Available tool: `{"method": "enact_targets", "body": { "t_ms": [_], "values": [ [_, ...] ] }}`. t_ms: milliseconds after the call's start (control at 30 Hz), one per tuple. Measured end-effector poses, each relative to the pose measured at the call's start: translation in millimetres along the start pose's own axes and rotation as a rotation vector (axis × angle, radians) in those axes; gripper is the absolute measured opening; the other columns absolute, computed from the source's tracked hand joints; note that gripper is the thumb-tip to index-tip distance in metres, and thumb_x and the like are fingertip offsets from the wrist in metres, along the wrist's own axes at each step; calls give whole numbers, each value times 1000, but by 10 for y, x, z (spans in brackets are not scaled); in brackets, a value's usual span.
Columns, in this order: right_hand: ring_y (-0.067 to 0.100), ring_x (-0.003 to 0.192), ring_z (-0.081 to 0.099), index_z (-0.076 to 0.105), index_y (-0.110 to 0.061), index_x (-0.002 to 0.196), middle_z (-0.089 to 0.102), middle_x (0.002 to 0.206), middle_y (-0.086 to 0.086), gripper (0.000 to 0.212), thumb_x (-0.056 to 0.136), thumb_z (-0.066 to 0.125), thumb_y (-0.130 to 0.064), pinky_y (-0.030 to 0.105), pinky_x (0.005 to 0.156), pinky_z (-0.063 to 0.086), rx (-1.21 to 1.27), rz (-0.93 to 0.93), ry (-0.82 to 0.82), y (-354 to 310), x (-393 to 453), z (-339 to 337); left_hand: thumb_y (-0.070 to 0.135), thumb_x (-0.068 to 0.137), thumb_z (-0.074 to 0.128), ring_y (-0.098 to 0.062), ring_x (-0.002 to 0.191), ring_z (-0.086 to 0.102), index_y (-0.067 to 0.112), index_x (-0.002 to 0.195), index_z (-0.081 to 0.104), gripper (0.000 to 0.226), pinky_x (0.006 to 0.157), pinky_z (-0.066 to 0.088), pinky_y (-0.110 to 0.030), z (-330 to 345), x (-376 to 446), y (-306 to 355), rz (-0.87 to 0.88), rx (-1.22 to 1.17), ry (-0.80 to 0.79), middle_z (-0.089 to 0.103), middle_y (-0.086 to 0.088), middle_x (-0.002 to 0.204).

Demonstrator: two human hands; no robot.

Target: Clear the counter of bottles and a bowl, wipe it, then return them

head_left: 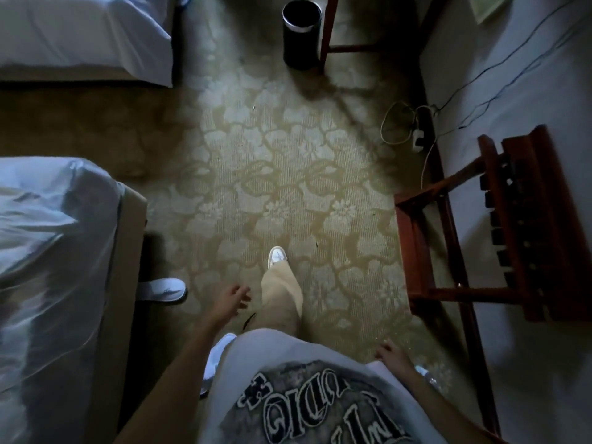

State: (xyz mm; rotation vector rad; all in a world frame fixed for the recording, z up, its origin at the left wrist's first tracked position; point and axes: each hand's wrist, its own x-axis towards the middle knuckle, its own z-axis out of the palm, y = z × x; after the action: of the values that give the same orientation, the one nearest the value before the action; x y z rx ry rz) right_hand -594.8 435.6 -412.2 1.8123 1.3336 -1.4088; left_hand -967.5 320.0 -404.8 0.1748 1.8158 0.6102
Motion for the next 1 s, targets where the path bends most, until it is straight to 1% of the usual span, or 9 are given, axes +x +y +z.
{"method": "enact_targets", "body": {
  "t_ms": [100,233,400,533,633,700,767,867,1000],
  "values": [
    [20,84,61,56,-19,103,64,102,8,10,100,46,-20,28,66,48,150,-68,63,-1201,84,-390,17,98,52,-16,66,53,14,81,57,18,51,49,-21,-395,272,11,-240,-91,-68,58,-4,75],
    [19,88,64,56,-16,117,64,107,6,20,101,45,-19,25,63,46,238,-224,151,-2697,380,-973,21,98,47,-13,49,53,13,75,52,24,40,44,-23,-896,922,487,-338,-89,-98,59,1,57],
    [21,83,62,58,-4,124,65,104,12,28,100,49,-15,28,63,46,223,-135,177,-3496,767,-1315,33,101,44,-21,77,62,14,97,62,27,64,46,-28,-1297,1606,2139,-199,109,-53,67,-8,92],
    [26,90,56,57,-1,128,61,121,20,35,99,50,-20,32,74,47,123,13,92,-3984,1316,-1555,33,102,44,-22,82,63,12,106,62,28,66,46,-29,-1643,2444,3475,-18,108,-11,68,-8,99],
    [39,117,55,53,7,130,59,121,28,39,98,49,-16,46,101,43,101,74,52,-4608,1727,-1848,32,102,44,-20,79,62,10,108,62,29,65,44,-26,-1892,2857,4239,-6,91,39,67,-9,98],
    [35,125,51,51,3,131,57,126,23,37,99,48,-14,39,104,39,78,61,-14,-5232,1906,-2077,32,102,44,-20,77,62,10,108,62,29,65,44,-27,-2117,3040,4660,-42,68,51,68,-9,98],
    [29,113,55,55,-8,125,58,124,17,28,99,48,-17,34,93,42,47,-29,-39,-6018,2167,-2404,31,102,45,-21,77,60,9,106,62,27,65,42,-27,-2366,3255,5096,-49,35,72,67,-9,96],
    [21,80,59,58,-12,109,65,101,12,16,99,49,-21,35,69,46,176,-131,47,-7233,2422,-2926,24,101,48,-22,69,54,6,97,61,22,61,38,-26,-2689,3537,5654,-73,-30,132,63,-12,87],
    [13,64,57,58,-14,108,66,97,14,13,99,49,-17,24,51,37,263,-239,76,-8619,2858,-3404,14,100,50,-23,66,51,-2,92,62,21,58,40,-29,-3033,4059,6084,-145,-40,112,60,-17,81]
  ]
}}
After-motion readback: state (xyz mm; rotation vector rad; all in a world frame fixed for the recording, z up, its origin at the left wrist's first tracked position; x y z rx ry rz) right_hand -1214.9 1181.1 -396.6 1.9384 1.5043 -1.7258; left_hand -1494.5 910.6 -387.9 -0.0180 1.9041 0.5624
